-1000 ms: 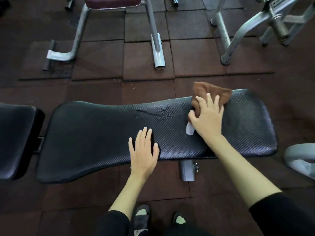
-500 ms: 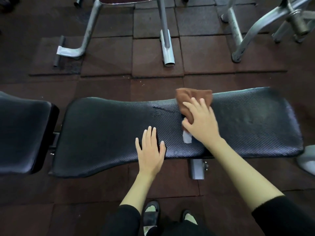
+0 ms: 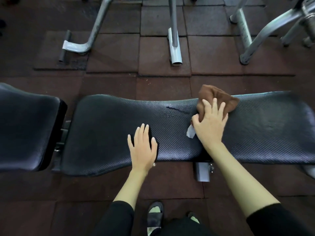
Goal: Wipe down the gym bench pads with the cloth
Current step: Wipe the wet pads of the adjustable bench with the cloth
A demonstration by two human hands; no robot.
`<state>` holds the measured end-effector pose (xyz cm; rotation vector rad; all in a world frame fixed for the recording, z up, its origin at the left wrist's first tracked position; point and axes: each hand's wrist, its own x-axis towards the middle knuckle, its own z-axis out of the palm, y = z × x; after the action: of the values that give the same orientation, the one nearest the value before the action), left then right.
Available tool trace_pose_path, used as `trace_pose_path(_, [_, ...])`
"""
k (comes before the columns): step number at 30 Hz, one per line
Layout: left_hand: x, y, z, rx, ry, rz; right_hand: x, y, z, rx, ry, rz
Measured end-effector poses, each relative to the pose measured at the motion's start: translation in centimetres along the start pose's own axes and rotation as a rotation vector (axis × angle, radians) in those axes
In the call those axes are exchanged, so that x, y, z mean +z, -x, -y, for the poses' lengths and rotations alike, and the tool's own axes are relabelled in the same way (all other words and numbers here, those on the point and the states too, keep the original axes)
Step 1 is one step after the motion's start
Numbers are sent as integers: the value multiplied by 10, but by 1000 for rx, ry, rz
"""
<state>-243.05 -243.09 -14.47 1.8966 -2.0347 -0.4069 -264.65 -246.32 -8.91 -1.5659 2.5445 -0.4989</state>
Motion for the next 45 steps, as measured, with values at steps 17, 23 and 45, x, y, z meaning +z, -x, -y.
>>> trace_pose_path(17, [1, -5, 8, -3, -11, 38, 14, 3, 26, -311, -16, 174])
trace_pose_path(23, [2, -6, 8, -7, 12, 46, 12, 0, 18, 22, -24, 3])
trace_pose_path(45, [0, 0, 11, -49, 36, 8, 33, 4, 57, -580, -70, 310])
